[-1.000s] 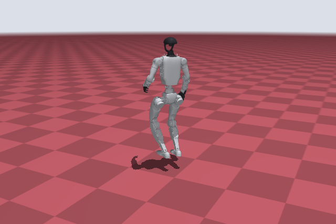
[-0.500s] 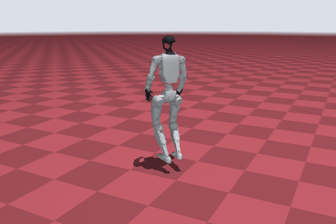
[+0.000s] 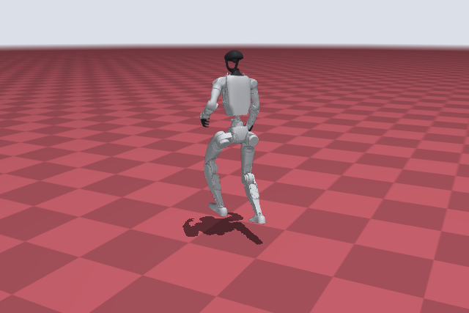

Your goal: Run

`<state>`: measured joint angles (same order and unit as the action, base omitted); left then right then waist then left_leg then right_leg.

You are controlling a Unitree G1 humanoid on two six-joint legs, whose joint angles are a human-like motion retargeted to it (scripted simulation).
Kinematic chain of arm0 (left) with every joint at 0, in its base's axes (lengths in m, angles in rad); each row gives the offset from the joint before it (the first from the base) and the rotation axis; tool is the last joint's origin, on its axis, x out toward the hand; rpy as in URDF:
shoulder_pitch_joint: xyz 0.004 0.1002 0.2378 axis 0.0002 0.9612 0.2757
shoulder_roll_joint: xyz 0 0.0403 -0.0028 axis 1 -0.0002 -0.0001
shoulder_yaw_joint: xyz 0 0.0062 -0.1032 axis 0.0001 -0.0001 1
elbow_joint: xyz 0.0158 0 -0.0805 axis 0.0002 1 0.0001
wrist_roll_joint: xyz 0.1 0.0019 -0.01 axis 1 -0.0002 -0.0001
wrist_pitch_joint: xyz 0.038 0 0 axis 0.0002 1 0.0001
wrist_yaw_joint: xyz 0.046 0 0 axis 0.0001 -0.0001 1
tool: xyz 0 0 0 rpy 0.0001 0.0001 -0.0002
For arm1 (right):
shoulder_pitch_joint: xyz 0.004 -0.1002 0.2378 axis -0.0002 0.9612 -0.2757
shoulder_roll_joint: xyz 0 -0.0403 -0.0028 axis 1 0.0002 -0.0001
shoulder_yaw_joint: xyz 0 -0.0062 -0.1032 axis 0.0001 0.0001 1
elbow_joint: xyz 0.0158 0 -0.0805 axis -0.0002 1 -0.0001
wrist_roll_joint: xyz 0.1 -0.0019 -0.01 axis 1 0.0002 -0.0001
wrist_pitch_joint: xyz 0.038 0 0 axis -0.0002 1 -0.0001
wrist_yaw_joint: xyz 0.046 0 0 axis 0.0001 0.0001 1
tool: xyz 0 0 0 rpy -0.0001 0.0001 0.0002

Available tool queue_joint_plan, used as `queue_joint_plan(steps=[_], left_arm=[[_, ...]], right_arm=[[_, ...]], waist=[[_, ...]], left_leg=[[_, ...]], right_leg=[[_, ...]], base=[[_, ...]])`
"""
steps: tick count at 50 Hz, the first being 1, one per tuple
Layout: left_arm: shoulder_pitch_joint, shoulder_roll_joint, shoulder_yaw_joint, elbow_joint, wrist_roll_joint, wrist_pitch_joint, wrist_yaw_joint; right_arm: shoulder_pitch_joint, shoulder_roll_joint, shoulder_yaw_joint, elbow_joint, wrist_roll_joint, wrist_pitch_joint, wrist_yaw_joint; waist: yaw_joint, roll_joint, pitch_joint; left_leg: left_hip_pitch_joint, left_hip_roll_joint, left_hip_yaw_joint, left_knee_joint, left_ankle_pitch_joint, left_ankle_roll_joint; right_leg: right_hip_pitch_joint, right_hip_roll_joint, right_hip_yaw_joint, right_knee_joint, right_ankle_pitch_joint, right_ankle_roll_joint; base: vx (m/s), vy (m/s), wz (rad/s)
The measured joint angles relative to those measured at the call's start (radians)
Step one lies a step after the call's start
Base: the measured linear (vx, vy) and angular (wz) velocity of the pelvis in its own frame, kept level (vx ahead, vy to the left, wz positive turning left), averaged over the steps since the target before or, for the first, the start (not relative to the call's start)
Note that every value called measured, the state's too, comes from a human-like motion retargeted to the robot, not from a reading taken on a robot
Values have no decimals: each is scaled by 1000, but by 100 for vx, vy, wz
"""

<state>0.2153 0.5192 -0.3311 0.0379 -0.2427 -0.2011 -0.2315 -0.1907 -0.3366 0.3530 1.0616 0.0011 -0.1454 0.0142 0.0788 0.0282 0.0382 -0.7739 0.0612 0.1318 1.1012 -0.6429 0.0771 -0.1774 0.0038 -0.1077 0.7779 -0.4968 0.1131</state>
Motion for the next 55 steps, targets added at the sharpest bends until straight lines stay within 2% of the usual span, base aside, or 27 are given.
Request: queue_joint_plan(steps=[5,10,12,15,18,20,22,23,26,28,31,33,35,38,40,42,45,48,50,53,55], left_arm=[[134,26,17,-46,-78,29,-55],[163,12,-6,-59,-94,45,-94],[132,-3,-11,-50,-93,50,-96],[72,-35,-34,-43,-78,50,-61],[-43,-75,-53,-19,-54,37,15],[-187,-117,-62,44,-37,20,95],[-261,-143,-63,56,-31,9,142],[-328,-158,-61,78,-32,0,173],[-462,-183,-67,75,-52,-30,209],[-531,-187,-77,40,-74,-56,207],[-604,-179,-93,-42,-112,-94,178],[-625,-173,-106,-87,-132,-108,153],[-617,-166,-124,-127,-185,-103,106],[-555,-172,-152,-131,-209,-89,78],[-486,-171,-162,-136,-233,-60,25],[-419,-175,-163,-119,-216,-39,3],[-312,-174,-141,-86,-161,-12,-23],[-184,-163,-108,-54,-110,-2,-35],[-93,-151,-88,-42,-104,-2,-41],[27,-128,-53,-44,-123,-8,-53],[87,-113,-32,-48,-133,-10,-60]], right_arm=[[-55,-5,0,-82,15,-1,-6],[-44,11,18,-146,42,-8,12],[-28,15,30,-181,58,1,40],[14,32,52,-205,65,-1,60],[56,40,73,-207,65,2,60],[57,29,80,-187,67,4,50],[104,34,86,-159,71,6,39],[112,27,88,-143,79,5,36],[177,5,89,-113,103,8,43],[227,-17,87,-106,119,13,57],[299,-54,71,-114,135,15,84],[335,-69,58,-116,142,15,93],[370,-89,34,-124,156,16,98],[379,-84,19,-126,162,11,77],[372,-78,-5,-136,174,4,57],[340,-64,-21,-151,181,-4,36],[257,-41,-52,-182,201,-19,-2],[161,-21,-81,-221,225,-41,-47],[108,-16,-98,-252,240,-58,-74],[42,-21,-112,-282,265,-83,-97],[5,-31,-119,-291,268,-91,-99]], waist=[[-13,-83,-53],[-55,-128,-93],[-82,-165,-72],[-145,-194,-80],[-210,-196,-71],[-232,-153,-38],[-275,-154,-35],[-289,-124,-24],[-337,-72,-8],[-360,-37,-2],[-362,27,-11],[-361,43,-24],[-351,99,-28],[-329,111,-43],[-305,187,-32],[-268,196,-29],[-206,199,-17],[-148,174,-3],[-114,158,2],[-84,129,-3],[-78,102,-18]], left_leg=[[85,-197,3,-554,143,-12],[140,-302,2,-536,175,19],[269,-373,-16,-632,196,43],[320,-426,-36,-559,125,76],[389,-455,-63,-507,49,98],[490,-426,-98,-563,26,94],[543,-426,-108,-542,-14,84],[600,-395,-124,-591,-12,73],[731,-325,-111,-657,-25,34],[809,-271,-81,-692,-25,4],[865,-180,-49,-675,-20,-43],[873,-146,-31,-589,-10,-68],[859,-54,-16,-418,-5,-100],[810,18,31,-138,129,-124],[706,177,21,145,193,-128],[620,256,42,325,188,-77],[455,323,37,491,90,3],[293,288,37,471,5,43],[208,247,50,374,-26,45],[125,153,75,96,2,-1],[106,61,82,-170,63,-44]], right_leg=[[5,-118,41,22,132,82],[-30,-175,113,220,202,112],[-26,-208,159,331,303,142],[-86,-229,180,534,412,149],[-185,-248,196,700,371,124],[-271,-235,176,740,309,62],[-358,-265,165,746,219,19],[-401,-249,144,709,201,-1],[-501,-221,93,540,166,-7],[-544,-185,64,367,186,24],[-559,-97,21,53,271,81],[-564,-70,10,-18,314,98],[-510,-13,-37,-67,384,86],[-496,14,-45,52,368,27],[-411,100,-117,8,326,-35],[-361,129,-120,27,246,-75],[-252,172,-106,-12,153,-106],[-134,180,-59,-65,80,-112],[-63,169,-27,-82,35,-111],[35,118,-12,-113,2,-98],[88,76,-11,-147,18,-70]], base=[[51,9,46],[57,10,42],[61,7,40],[62,3,49],[66,5,32],[70,3,-3],[73,1,9],[77,0,1],[80,-1,14],[82,-4,17],[83,-8,-16],[82,-11,-17],[84,-12,-9],[82,-13,-23],[81,-14,-12],[84,-13,-16],[85,-10,-17],[85,-5,-15],[84,-1,-12],[81,2,9],[76,5,48]])
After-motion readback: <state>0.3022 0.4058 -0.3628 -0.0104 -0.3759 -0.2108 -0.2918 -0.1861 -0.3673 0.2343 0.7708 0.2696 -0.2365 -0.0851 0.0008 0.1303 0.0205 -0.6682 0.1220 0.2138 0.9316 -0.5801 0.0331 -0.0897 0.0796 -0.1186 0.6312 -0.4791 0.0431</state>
